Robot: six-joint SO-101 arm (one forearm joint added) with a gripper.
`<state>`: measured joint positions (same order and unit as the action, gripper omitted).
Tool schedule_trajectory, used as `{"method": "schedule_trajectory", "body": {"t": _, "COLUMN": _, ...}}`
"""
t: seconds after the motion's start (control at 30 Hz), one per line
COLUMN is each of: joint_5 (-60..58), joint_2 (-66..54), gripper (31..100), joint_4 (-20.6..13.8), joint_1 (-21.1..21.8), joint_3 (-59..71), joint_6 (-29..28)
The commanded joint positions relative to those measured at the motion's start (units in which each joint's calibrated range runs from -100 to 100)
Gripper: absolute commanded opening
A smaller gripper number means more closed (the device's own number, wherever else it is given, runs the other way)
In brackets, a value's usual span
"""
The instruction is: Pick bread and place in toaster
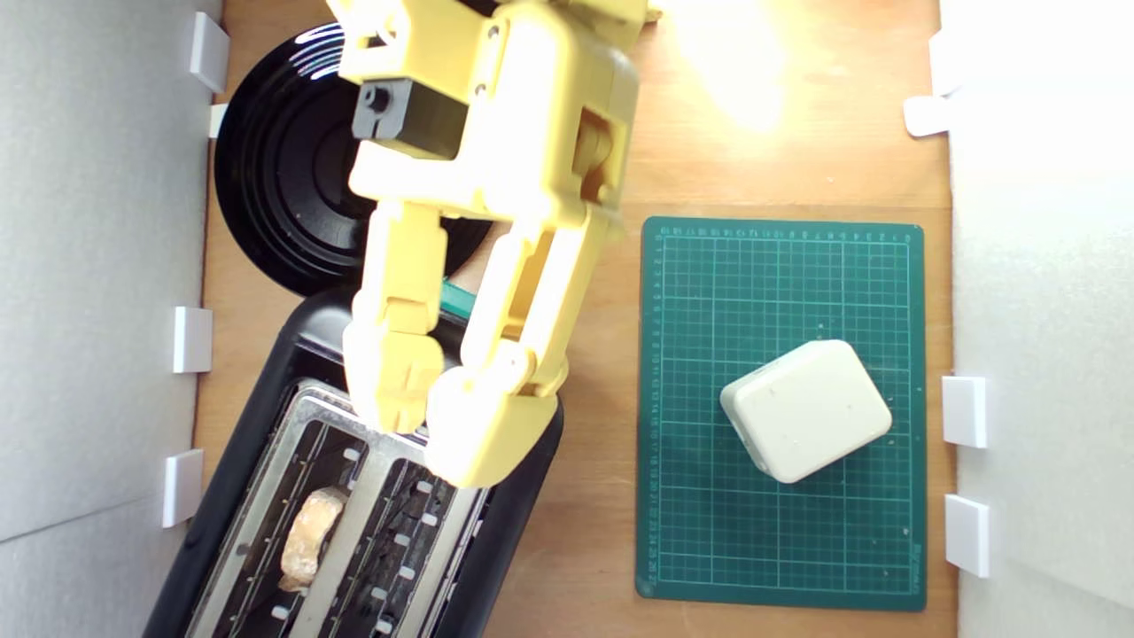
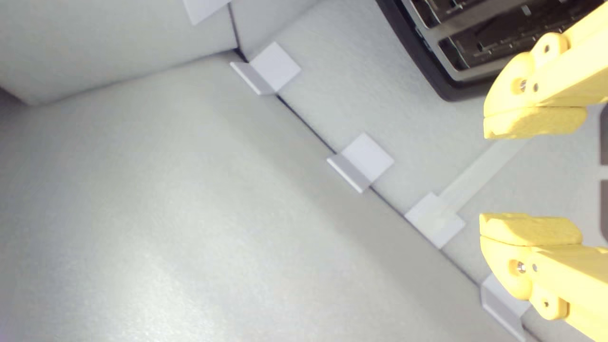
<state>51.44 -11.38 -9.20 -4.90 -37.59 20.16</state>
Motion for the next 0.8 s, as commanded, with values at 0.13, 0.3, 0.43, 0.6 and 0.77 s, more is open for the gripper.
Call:
{"method": "schedule_trajectory", "body": {"t": 0.13, "joint_5": -1.8, "joint_2": -14.4, "gripper": 72.4, "joint_4": -0.3, "joint_1": 8.0, "joint_3": 12.2, "joint_6": -10.7}}
{"method": "schedule_trajectory", "body": {"t": 0.3, "joint_5": -1.6, "joint_2": -26.8, "gripper": 72.4, "joint_4": 0.0, "joint_1": 14.5, "joint_3": 31.7, "joint_6": -13.9}}
{"method": "schedule_trajectory", "body": {"t": 0.43, "joint_5": -1.6, "joint_2": -35.8, "gripper": 72.4, "joint_4": 0.2, "joint_1": 18.9, "joint_3": 47.4, "joint_6": -14.8}}
{"method": "schedule_trajectory", "body": {"t": 0.6, "joint_5": -1.6, "joint_2": -44.8, "gripper": 72.4, "joint_4": -0.4, "joint_1": 22.0, "joint_3": 63.7, "joint_6": -13.1}}
{"method": "schedule_trajectory", "body": {"t": 0.77, "joint_5": -1.6, "joint_2": -53.3, "gripper": 72.3, "joint_4": -0.5, "joint_1": 22.0, "joint_3": 78.2, "joint_6": -9.9}}
